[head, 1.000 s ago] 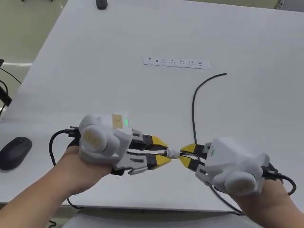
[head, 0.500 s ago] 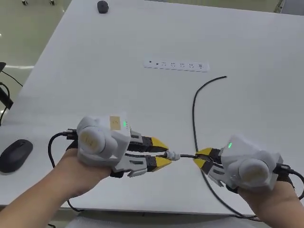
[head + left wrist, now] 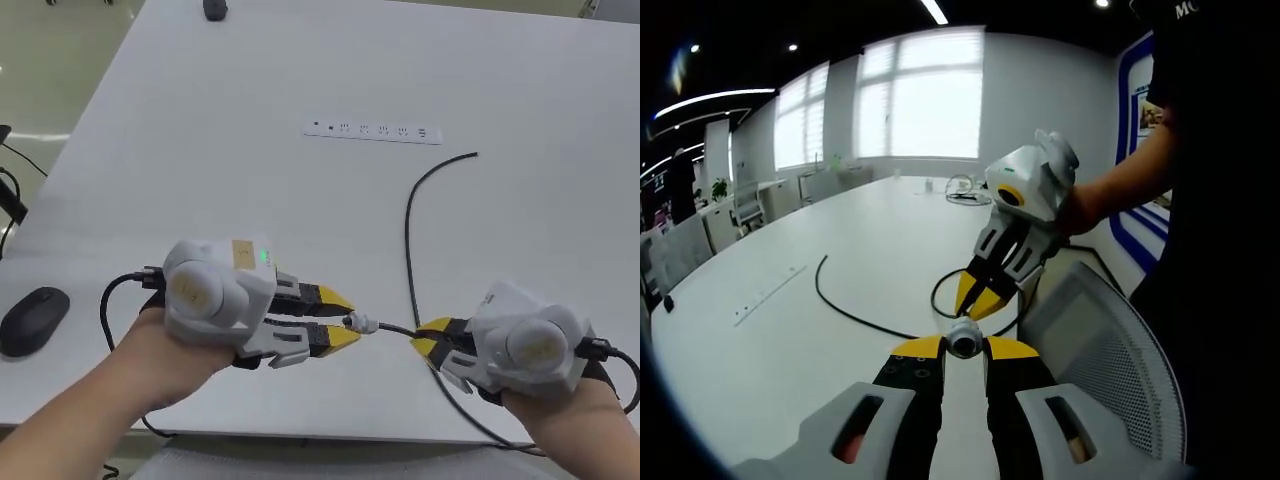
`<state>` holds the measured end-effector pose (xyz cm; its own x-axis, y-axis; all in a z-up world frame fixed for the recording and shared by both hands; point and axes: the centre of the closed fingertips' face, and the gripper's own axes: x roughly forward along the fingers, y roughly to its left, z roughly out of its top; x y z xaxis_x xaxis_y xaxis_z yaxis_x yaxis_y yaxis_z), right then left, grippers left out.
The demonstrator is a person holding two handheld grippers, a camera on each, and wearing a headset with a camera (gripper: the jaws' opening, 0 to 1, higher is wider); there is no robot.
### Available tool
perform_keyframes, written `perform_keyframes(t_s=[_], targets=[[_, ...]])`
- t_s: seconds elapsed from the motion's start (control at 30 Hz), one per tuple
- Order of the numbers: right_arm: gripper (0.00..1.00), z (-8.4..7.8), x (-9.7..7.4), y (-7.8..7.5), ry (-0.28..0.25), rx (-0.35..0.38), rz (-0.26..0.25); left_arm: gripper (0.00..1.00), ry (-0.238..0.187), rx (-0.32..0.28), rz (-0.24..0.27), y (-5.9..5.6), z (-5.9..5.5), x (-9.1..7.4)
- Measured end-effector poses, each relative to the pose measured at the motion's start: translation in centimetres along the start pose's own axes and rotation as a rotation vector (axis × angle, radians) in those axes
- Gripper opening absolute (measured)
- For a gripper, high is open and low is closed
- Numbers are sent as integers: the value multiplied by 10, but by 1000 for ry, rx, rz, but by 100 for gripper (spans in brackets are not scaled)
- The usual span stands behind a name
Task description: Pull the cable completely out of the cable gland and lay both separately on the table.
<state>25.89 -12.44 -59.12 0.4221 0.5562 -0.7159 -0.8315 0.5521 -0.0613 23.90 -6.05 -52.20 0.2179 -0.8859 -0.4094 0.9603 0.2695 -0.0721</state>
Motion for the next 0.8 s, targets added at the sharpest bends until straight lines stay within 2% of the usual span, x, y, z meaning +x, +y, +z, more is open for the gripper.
perform_keyframes(t_s=[0.13, 0.4, 0.47, 0.5, 0.57, 0.63, 0.7, 0.8], targets=[[2, 2, 1, 0, -9, -16, 3, 15, 2, -7, -4, 0, -1, 0], [3, 4, 2, 3, -4, -103, 3, 15, -3, -17, -4, 0, -1, 0], [6, 8, 0, 5, -14, -112, 8, 15, 2, -17, -6, 0, -2, 0], [10, 11, -1, 6, -19, -132, 6, 15, 3, -15, -3, 1, -2, 0], [14, 27, -6, 4, -64, -158, -24, 15, 3, -25, -2, 3, -3, 0], [18, 46, -13, 12, -117, -214, -10, 15, 2, -25, -1, 3, -3, -1], [19, 56, -16, 20, -125, -294, -3, 15, 4, -26, -1, 3, -3, -1], [18, 61, -14, 31, -117, -333, 18, 15, 7, -25, -2, 4, -5, 0]])
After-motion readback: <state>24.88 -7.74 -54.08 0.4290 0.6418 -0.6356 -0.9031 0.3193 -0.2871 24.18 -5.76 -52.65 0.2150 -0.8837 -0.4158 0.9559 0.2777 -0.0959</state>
